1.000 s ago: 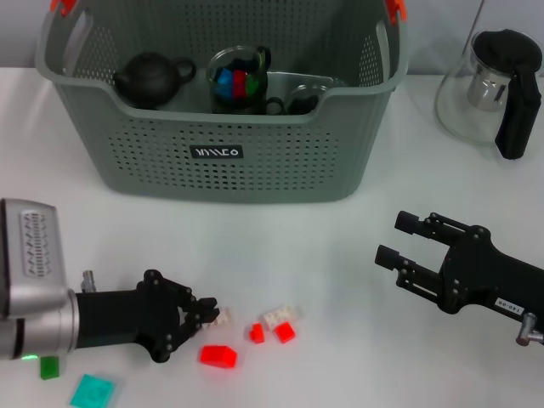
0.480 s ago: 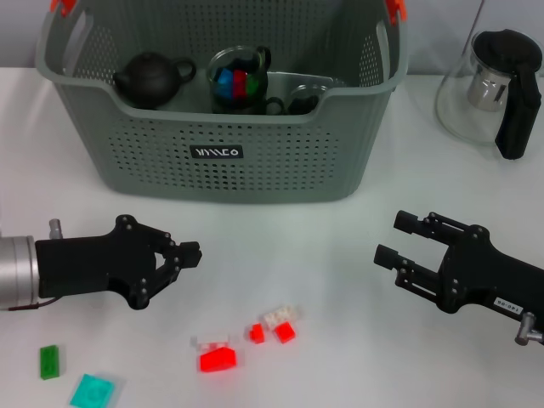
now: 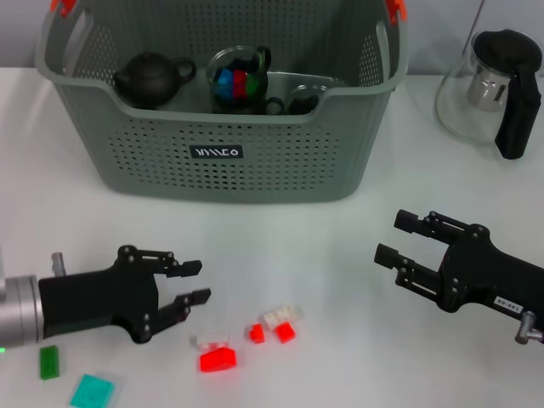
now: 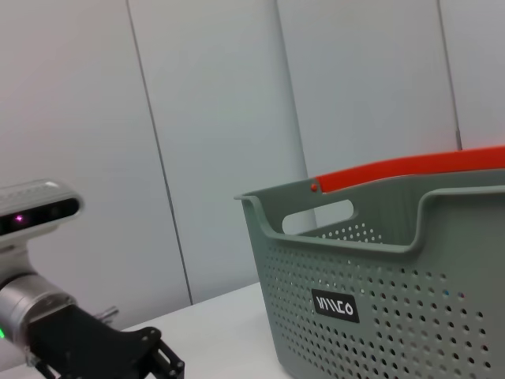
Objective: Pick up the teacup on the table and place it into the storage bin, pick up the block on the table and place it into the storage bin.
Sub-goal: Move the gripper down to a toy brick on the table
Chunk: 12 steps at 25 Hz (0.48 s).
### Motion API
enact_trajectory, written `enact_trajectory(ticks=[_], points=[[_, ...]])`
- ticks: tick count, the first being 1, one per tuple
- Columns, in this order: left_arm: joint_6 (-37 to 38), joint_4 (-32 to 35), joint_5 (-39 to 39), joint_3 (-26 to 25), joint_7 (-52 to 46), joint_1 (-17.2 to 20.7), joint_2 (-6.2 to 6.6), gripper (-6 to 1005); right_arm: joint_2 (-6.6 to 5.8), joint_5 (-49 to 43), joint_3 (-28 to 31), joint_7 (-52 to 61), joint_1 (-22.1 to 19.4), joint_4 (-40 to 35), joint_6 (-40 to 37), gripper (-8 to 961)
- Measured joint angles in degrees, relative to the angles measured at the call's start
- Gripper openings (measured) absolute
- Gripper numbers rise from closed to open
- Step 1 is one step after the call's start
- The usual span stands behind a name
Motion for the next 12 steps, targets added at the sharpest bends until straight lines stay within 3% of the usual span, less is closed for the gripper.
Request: enact_trajectory(ticks=[10,12], points=[[0.65,-0.43,2.81,0.46,3.42,2.69,-0.89,535,0.0,-0.06,0.0,0.03,0.05,0.02,-0.12,637],[1.11,-0.65,4.1,0.46,3.45,2.82,-0.89,535,0.0,-0.15,0.0,0.04,-0.02,0.06,-0.1,638]])
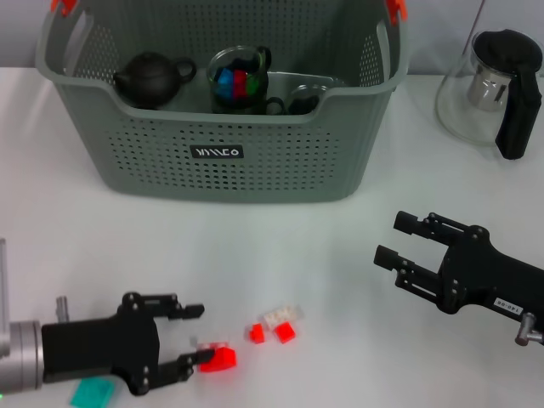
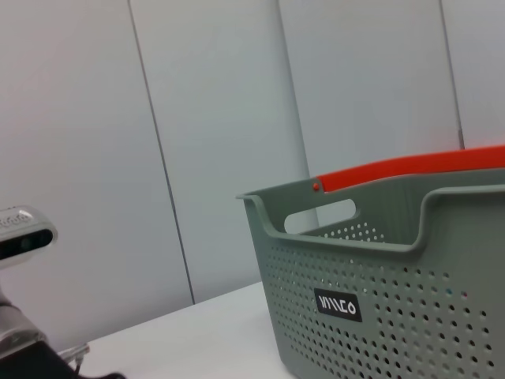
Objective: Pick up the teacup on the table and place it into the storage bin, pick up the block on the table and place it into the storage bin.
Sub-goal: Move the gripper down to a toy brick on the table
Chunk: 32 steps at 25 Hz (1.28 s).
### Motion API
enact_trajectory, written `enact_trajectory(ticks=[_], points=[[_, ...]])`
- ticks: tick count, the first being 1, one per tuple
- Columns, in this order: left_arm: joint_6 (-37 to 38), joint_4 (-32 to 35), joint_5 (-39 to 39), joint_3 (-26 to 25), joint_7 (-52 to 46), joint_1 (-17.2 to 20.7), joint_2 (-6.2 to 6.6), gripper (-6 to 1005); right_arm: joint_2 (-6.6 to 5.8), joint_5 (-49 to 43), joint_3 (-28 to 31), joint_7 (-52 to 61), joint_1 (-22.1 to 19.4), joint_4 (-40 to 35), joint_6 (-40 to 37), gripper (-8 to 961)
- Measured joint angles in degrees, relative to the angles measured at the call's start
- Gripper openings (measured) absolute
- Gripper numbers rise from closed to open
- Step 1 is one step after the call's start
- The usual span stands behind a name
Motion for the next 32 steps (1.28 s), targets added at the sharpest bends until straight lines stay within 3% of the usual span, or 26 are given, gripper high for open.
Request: enact_trajectory(ticks=[12,20,32], points=[[-0.26,-1.2,3.04,-0.21,0.08,0.03,-0.08,536,0.0,-0.19,-0.11,0.0,-0.54,0.32,-0.07,638],[5.79,-0.91,7.36,-0.32,-0.19,0.01,0.24,542,0.0,-0.21,-0.17,0.0,-0.88,0.38,-0.09,639],[4.2,-3.54,9.7,0.82,-0.33,-1.53,-0.08,537,0.0,-0.2,-0.2,0.0,-0.72,0.38,0.25,639]])
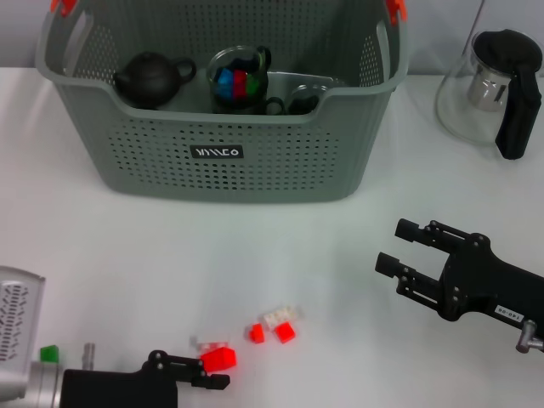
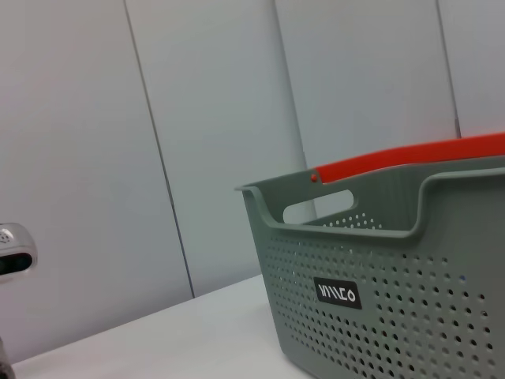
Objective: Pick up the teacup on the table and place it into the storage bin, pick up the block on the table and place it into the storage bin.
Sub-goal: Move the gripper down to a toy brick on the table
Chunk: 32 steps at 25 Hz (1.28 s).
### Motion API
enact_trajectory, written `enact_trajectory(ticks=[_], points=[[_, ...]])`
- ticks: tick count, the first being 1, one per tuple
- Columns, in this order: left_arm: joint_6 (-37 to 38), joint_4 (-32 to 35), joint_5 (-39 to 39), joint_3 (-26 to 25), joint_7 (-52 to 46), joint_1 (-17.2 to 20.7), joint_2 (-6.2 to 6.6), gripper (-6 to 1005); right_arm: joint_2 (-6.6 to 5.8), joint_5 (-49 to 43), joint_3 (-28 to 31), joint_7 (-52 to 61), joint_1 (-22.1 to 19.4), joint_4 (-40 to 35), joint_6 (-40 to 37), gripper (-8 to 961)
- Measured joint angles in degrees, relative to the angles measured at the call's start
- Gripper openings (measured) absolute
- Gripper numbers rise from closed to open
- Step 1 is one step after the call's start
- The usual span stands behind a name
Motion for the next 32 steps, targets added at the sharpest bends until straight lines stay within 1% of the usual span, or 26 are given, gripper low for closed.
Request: enact_trajectory(ticks=[5,9,11,15,18,26,29,32], points=[[-2.37,-1.42,0.16,1.47,-0.24,-0.94,0.0,536,0.0,0.0,0.04,0.0,-0.07,0.0,0.03,638],[-5.22,-2.23,0.06,1.68,-0.27,-1.65,0.0,536,0.0,0.0,0.09,0.0,-0.14,-0.05,-0.01,638],[-7.06,-2.49,-0.31,1.31,-0.27,-2.1,0.0,536,0.0,0.0,0.11,0.0,-0.16,-0.08,-0.06,638],[-7.93,-2.34,-1.14,-0.87,-0.06,-2.77,0.03,537,0.0,0.0,0.12,0.0,-0.17,-0.09,-0.11,638],[-9.34,-2.1,-1.77,-2.09,0.14,-3.6,0.28,536,0.0,0.07,0.12,0.0,-0.17,-0.14,-0.13,638],[-13.89,-2.01,-2.02,-2.27,-0.18,-6.44,0.62,537,0.0,0.17,0.12,0.0,-0.04,-0.29,-0.12,638],[-13.24,-1.9,-2.03,-2.22,-0.7,-7.32,0.77,537,0.0,0.18,0.11,0.0,0.0,-0.27,-0.15,638],[-8.04,-0.9,-2.22,-3.06,-1.2,-7.3,1.2,537,0.0,0.28,0.13,0.0,-0.01,-0.26,-0.38,639]])
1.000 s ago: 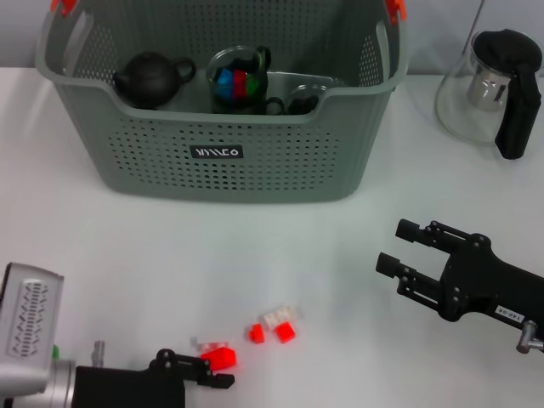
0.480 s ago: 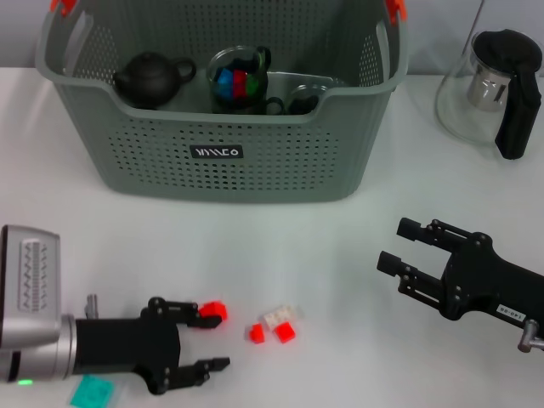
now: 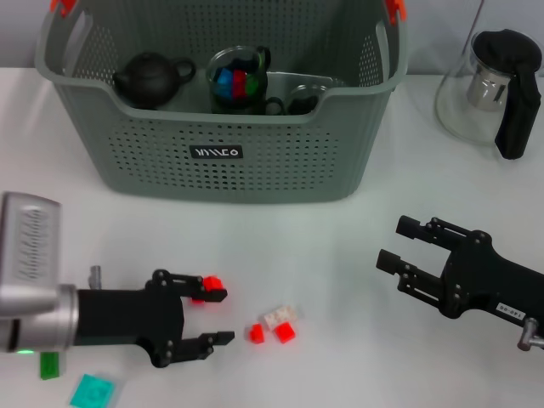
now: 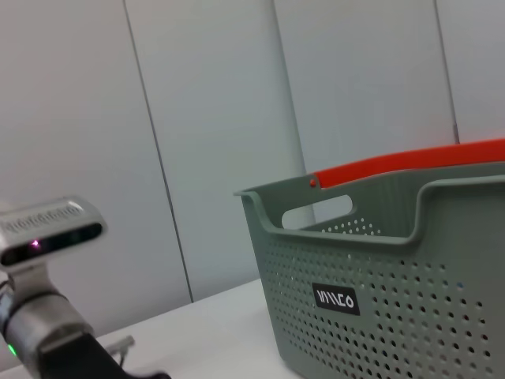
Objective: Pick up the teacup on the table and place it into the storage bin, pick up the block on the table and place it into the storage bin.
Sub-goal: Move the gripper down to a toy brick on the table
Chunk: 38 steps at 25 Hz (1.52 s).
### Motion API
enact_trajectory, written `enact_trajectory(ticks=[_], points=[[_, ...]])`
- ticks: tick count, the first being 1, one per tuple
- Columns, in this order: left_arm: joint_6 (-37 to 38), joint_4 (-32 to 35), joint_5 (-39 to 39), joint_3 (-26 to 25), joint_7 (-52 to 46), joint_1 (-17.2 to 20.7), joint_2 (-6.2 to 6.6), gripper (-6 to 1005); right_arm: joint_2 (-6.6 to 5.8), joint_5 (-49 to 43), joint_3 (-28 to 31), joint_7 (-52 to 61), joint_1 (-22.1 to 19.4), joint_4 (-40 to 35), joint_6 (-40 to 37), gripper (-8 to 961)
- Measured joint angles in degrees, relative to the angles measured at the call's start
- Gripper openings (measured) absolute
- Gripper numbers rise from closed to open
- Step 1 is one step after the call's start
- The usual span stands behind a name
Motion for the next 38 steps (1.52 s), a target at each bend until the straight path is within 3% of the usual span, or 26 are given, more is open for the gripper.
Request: enact_trajectory(ticks=[4,9,16,38], points=[[4.15,1.38,-3.47,-5.46,1.63,1.23,0.32,536,0.0,0.06,0.05,0.0,0.1,0.05,0.31,639],[-5.49,0.29,-7.83,-10.71,6.72,1.85,-1.11,536,0.05,0.07,0.07,0.0,0.44,0.11,0.59,639],[-11.64,-3.91,-7.74,-10.54,10.4,1.46,-1.23,536,0.09,0.08,0.07,0.0,0.54,0.27,0.63,639],[-8.39,-4.08,-6.65,-6.95,9.93,2.06,-1.17,534,0.0,0.07,0.07,0.0,0.34,-0.01,0.65,638]])
